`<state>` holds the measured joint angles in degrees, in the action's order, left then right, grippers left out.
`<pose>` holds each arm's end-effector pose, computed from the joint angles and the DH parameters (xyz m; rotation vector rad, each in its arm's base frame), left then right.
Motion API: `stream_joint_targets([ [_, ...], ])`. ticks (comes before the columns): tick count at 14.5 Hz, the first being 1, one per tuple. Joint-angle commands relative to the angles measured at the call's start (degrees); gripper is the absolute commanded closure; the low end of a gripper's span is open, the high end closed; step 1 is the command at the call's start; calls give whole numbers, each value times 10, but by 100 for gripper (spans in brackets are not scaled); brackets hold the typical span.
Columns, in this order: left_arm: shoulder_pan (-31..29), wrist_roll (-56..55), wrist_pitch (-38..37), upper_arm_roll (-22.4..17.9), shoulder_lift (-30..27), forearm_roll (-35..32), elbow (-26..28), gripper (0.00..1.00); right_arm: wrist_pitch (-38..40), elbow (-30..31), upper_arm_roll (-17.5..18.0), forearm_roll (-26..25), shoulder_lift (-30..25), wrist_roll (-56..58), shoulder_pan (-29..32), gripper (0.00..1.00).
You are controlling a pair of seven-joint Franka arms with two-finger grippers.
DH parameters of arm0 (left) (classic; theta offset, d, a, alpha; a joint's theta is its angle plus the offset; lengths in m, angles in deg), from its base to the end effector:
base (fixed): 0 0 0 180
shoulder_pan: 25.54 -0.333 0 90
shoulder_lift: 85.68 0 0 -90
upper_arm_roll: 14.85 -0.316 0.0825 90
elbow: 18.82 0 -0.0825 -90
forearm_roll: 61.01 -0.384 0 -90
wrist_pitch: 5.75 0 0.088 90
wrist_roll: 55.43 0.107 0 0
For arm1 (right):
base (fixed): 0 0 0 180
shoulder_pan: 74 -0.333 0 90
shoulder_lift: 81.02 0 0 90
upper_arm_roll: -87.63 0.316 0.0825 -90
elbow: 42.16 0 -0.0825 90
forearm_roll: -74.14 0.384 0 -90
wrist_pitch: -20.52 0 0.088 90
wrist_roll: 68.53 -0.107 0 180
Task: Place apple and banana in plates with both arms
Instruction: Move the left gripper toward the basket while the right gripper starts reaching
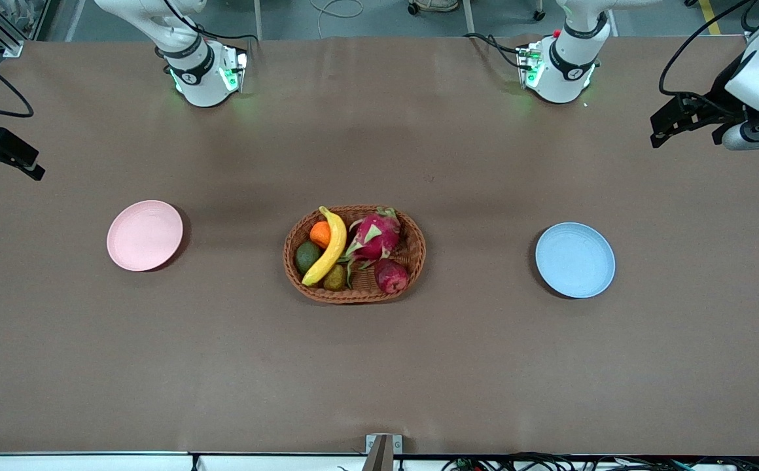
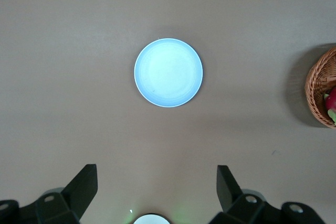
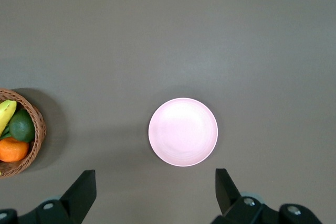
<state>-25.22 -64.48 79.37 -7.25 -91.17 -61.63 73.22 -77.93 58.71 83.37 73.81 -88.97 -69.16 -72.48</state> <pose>0.5105 -0.0735 0.6513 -3.1142 -0.0331 0.0343 0.5207 -0.0559 0.6220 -3.1329 0.1742 -0.1511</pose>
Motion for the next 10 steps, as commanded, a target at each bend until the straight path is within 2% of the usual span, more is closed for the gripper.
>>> stream_joint_targets([
  [1,1,11,-8,0,7,-2,-12,0,-3,3,-2,-13,-12,1,-16,0],
  [5,10,9,-7,3,41,0,-37,0,-3,1,-3,-13,-12,-5,-13,0],
  [8,22,-1,0,25,111,1,-63,0,-4,0,-2,-13,-12,-5,-11,0],
  [10,37,-17,52,40,149,1,-63,0,-3,-2,0,-12,-11,-4,2,0],
])
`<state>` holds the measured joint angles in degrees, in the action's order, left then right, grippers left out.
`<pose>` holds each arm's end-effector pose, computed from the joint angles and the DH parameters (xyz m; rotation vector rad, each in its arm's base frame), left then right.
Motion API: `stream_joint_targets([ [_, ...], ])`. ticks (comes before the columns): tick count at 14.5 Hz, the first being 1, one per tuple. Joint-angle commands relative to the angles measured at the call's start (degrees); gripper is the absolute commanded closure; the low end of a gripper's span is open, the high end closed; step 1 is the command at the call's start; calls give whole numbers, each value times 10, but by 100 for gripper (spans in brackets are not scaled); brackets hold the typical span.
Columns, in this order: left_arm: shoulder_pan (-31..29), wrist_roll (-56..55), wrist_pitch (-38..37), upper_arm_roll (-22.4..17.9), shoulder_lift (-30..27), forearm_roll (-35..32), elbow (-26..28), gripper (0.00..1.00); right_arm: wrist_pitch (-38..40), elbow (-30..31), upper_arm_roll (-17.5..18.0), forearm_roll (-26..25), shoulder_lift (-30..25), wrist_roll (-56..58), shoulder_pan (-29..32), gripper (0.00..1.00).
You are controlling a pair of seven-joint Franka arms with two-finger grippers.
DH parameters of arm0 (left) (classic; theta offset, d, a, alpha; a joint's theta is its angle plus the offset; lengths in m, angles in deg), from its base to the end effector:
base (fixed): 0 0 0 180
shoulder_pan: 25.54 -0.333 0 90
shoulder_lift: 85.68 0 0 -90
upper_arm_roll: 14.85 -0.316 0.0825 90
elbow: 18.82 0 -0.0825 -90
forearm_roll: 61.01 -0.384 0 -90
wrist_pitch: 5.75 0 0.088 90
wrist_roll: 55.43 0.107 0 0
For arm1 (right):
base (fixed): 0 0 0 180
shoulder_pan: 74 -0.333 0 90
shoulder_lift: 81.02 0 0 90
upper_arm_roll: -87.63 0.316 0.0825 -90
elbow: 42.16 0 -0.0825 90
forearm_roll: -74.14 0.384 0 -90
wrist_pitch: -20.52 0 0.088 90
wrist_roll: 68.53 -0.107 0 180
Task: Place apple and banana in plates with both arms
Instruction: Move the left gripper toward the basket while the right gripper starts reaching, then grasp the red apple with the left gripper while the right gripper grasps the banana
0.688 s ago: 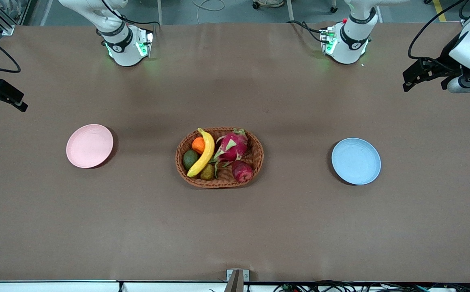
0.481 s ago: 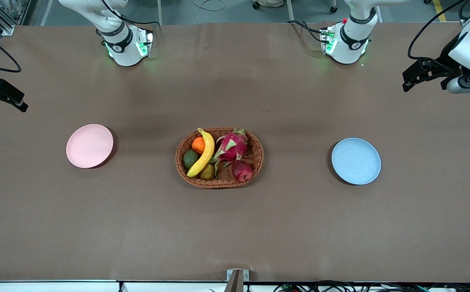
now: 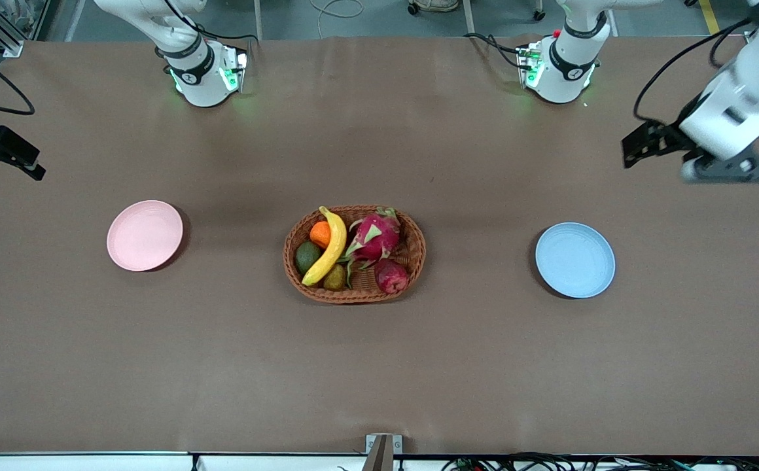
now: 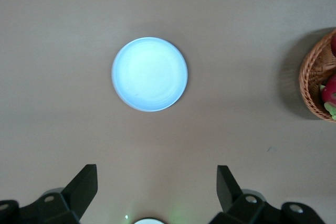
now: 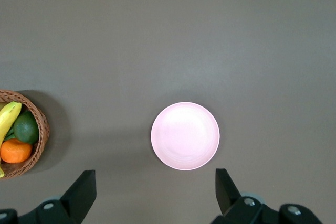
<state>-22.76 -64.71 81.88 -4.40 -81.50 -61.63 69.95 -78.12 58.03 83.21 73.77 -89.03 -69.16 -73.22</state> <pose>0.5564 -0.1258 0.5907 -3.1210 0.1079 0.1412 0.5217 -0.0509 0.6286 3.1325 -0.1583 0.1765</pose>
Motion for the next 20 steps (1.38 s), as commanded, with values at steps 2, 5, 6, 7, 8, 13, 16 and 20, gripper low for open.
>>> stream_joint_targets([
  [2,41,-76,75,12,87,0,-28,0,-1,5,6,-10,-10,-3,11,0],
  [5,91,-174,111,11,150,-1,-30,0,-1,6,6,-10,-10,-4,7,0],
  [6,103,-204,138,11,165,0,-30,0,-1,6,6,-10,-8,-2,6,0],
  [7,117,-236,160,11,180,4,-30,0,-1,6,6,-10,1,-2,5,0],
  [8,131,-279,179,11,197,5,-31,0,-1,6,6,-10,11,-2,1,0],
  [13,207,-520,307,12,275,6,-49,0,-15,-19,6,-7,107,-5,-37,0],
  [16,233,-587,333,11,331,5,-93,0,-14,-40,6,-22,177,-3,-82,0],
  [20,253,-651,443,11,372,6,-96,0,-17,-63,7,-19,244,-7,-111,0],
])
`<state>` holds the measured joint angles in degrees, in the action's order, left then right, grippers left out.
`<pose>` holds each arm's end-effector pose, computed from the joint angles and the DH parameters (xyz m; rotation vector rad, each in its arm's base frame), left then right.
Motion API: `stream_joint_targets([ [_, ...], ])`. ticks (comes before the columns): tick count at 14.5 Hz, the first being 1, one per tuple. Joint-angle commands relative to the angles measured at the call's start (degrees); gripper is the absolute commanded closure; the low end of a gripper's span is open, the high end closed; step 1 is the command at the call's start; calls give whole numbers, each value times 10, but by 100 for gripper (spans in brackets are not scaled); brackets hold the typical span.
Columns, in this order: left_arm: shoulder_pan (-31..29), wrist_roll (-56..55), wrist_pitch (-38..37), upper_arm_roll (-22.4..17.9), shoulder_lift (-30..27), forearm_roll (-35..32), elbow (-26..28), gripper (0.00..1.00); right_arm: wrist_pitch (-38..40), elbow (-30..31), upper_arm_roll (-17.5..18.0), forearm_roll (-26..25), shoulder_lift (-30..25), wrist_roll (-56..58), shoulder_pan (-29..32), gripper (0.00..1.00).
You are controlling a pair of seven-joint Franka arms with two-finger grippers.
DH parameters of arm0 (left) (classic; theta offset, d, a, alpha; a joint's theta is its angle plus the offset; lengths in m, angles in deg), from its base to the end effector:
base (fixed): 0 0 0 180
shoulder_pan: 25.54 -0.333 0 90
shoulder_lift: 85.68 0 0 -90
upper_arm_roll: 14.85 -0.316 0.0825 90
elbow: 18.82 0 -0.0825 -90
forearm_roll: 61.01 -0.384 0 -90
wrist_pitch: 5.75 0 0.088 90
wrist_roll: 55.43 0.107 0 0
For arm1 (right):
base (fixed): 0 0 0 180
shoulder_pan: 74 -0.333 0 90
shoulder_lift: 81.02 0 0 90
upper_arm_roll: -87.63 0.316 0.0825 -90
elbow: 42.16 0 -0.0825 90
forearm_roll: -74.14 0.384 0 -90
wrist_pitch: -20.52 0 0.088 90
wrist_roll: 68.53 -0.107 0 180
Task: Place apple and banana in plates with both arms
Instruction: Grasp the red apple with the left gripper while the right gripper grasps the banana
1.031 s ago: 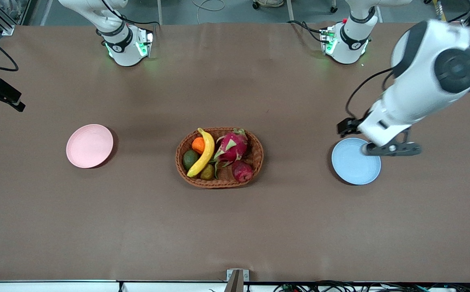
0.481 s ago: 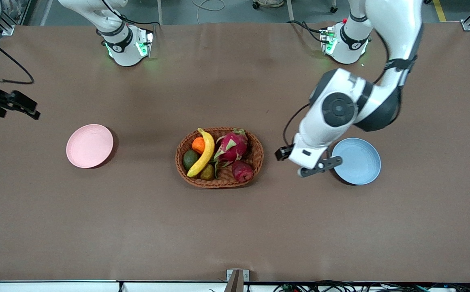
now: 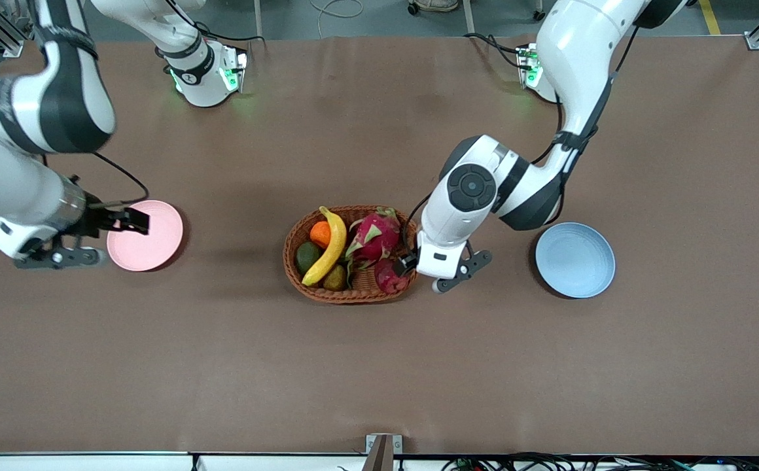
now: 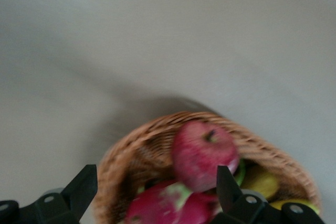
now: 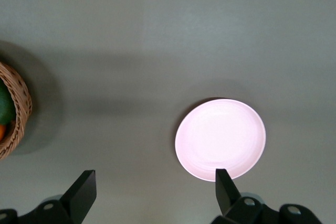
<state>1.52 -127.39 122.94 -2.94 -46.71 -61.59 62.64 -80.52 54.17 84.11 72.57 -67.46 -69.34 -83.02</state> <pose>0.5936 -0.4392 0.3181 2.8020 0.9061 -0.0116 0.6110 0.0591 0.4488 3.0803 0.1384 -0.2341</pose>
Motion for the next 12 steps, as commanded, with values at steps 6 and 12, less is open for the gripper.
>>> stream_joint_targets([
  [6,28,-39,131,-3,72,6,-24,0,-91,-36,2,7,96,-264,-177,0],
  [12,28,-28,134,-4,88,1,-21,32,-117,-118,2,52,213,-427,-224,0],
])
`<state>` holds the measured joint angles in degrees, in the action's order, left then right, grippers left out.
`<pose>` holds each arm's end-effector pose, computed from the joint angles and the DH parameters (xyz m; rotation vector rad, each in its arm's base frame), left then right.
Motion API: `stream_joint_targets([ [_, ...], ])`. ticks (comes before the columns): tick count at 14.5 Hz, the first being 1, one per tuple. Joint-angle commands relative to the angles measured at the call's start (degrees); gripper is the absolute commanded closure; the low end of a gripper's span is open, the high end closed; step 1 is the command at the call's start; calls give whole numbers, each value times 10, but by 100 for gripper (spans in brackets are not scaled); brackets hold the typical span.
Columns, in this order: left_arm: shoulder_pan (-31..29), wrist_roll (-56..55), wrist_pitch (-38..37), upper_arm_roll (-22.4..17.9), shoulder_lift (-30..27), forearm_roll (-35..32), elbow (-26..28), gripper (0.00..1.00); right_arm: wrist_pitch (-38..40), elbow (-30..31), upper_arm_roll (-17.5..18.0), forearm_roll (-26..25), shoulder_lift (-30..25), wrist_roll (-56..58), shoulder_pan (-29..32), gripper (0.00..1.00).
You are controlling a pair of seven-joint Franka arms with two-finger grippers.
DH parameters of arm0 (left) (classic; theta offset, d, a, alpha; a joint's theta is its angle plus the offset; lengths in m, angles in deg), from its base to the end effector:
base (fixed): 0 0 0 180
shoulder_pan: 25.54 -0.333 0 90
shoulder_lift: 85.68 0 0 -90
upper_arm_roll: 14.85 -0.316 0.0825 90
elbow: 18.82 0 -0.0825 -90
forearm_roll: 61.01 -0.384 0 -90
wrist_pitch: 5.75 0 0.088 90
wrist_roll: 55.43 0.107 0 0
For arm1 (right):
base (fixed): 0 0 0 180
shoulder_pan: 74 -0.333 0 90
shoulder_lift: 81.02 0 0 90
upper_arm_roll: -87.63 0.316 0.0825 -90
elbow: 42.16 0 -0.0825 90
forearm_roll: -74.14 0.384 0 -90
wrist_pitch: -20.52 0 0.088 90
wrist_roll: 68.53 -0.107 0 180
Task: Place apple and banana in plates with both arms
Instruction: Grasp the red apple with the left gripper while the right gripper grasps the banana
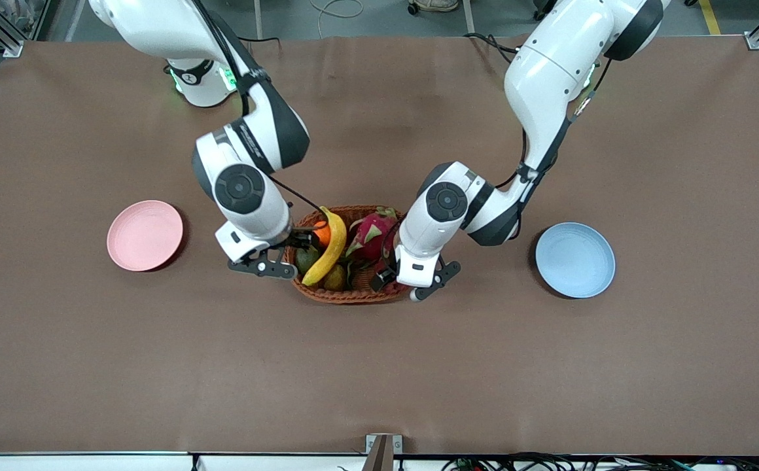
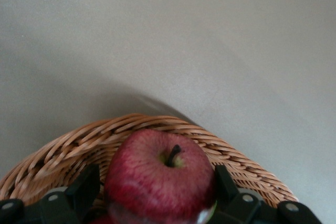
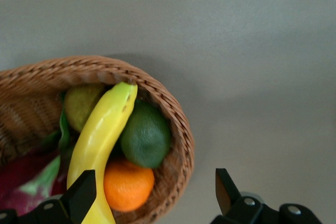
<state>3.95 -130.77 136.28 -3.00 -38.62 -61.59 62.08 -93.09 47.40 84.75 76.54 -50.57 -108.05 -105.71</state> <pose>0.5884 -0.4708 0.2434 2.6902 0.9374 0.0322 0.5927 0.3345 0.3272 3.0698 -0.3080 -0.1518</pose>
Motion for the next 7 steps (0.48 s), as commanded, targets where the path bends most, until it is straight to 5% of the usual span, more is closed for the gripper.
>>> stream_joint_targets([
  [1,4,1,0,-3,3,0,-15,44,8,-59,-4,12,57,-63,3,0],
  [4,-11,1,-70,-10,-50,-2,-13,68,-22,-69,0,12,78,-127,-12,8],
  [7,-48,25,-175,-11,-129,-5,-1,67,-54,-69,2,40,93,-165,-29,19],
])
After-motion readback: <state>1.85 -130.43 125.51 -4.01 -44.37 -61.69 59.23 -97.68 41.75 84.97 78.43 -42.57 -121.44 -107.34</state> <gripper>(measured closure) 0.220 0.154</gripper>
